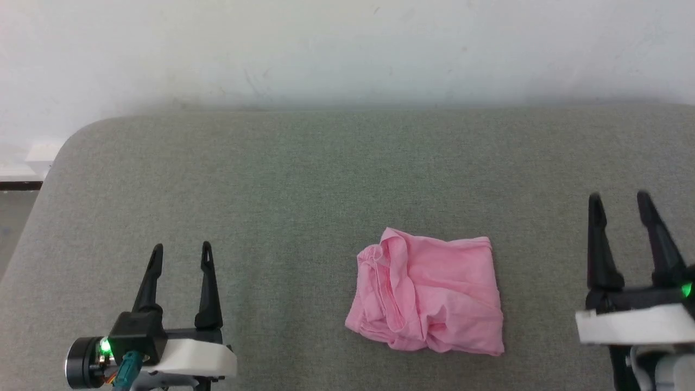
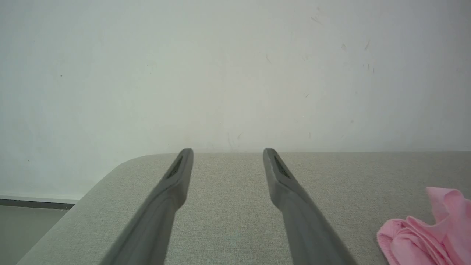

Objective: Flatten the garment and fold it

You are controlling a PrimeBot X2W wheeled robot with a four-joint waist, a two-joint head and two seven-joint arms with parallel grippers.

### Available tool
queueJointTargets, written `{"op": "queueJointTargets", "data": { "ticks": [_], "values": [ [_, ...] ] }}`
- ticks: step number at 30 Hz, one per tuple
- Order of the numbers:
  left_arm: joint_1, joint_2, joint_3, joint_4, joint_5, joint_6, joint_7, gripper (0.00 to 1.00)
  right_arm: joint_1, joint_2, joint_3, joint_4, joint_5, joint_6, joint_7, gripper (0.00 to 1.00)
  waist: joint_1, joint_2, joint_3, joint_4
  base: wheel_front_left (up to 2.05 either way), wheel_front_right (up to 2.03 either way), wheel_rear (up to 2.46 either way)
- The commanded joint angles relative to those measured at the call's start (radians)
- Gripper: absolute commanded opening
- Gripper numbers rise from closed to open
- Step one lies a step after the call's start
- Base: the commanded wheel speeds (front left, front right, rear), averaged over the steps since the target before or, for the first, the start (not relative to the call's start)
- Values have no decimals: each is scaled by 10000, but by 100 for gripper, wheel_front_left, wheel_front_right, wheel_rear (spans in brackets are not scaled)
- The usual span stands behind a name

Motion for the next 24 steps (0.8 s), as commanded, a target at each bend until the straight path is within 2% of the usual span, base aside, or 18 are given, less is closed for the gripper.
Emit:
{"op": "queueJointTargets", "data": {
  "ticks": [1, 3, 5, 9, 13, 15, 19, 24],
  "values": [
    [31, -67, 75, -57, 58, -78, -47, 100, -676, -188, 59, -14, 21, -7, -48, 100, 0, 1, 29, 6, 0, 0, 0],
    [6, -87, 99, -75, 75, -80, -47, 100, -1270, -694, 362, 296, 118, -7, 5, 100, 0, 1, 41, 26, 0, 0, 0],
    [-8, -112, 103, -85, 85, -80, -47, 100, -1934, -1350, 879, 706, 377, -7, 715, 100, 0, 1, 63, 70, 0, 0, 0],
    [10, -157, 128, -126, 87, -62, -47, 100, -3116, -2885, 2643, 1525, 1544, -7, 3985, 100, 0, 1, 130, 125, 0, 0, 0],
    [28, -189, 138, -167, 113, -58, -47, 100, -4082, -4117, 4324, 1946, 3547, -7, 7150, 100, 0, 1, 243, 168, 0, 0, 0],
    [0, -204, 121, -188, 126, -52, -47, 100, -4408, -4602, 4951, 2193, 4486, -7, 8373, 100, 0, 1, 323, 214, 0, 0, 0],
    [-118, -239, 34, -238, 134, -23, -47, 100, -4781, -4943, 5654, 2895, 5829, -7, 9795, 100, 0, 1, 538, 345, 0, 0, 0],
    [-315, -269, -73, -281, 108, 12, -47, 100, -4930, -4620, 5972, 3745, 6553, -7, 10140, 100, 0, 1, 864, 516, 0, 0, 0]
  ]
}}
